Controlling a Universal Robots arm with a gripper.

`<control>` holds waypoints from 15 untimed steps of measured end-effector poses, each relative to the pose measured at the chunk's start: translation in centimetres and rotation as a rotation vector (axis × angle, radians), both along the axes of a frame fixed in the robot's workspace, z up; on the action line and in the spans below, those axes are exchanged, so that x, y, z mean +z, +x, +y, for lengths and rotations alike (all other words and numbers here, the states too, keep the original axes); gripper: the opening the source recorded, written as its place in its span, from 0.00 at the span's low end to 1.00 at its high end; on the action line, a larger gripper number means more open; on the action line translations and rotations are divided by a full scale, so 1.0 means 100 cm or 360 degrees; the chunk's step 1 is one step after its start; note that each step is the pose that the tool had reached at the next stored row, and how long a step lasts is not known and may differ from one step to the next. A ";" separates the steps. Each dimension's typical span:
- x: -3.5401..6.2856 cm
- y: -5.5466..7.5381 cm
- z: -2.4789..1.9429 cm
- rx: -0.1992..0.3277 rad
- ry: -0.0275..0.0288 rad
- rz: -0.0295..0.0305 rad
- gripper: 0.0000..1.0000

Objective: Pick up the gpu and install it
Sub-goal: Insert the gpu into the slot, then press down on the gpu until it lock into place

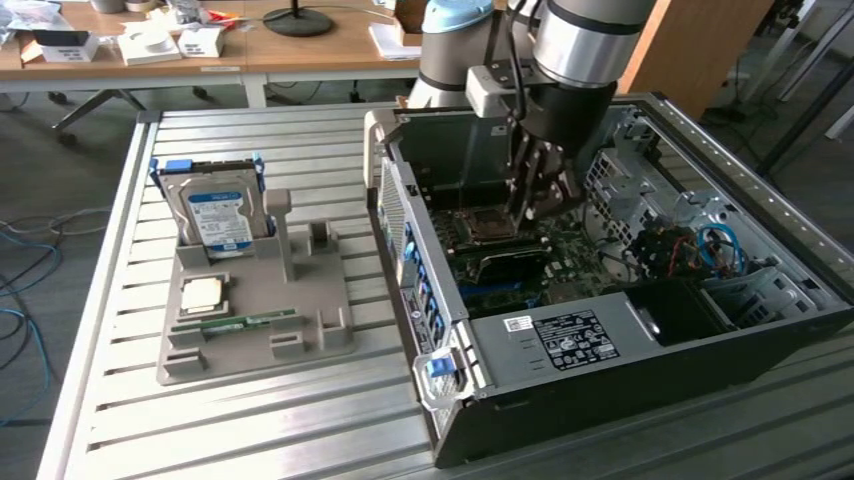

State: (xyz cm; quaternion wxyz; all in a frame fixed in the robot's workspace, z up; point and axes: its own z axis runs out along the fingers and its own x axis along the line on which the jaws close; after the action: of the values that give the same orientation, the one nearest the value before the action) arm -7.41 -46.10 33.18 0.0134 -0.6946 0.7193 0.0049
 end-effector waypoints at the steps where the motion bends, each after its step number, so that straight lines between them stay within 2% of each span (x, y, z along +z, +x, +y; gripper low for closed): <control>1: 0.0008 0.000 0.0000 0.0000 -0.00002 0.00001 0.34; 15: 0.0015 0.000 0.0000 0.0000 0.00000 0.00001 0.34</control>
State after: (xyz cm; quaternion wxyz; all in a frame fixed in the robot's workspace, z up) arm -7.41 -46.10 33.33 0.0134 -0.6946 0.7193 0.0049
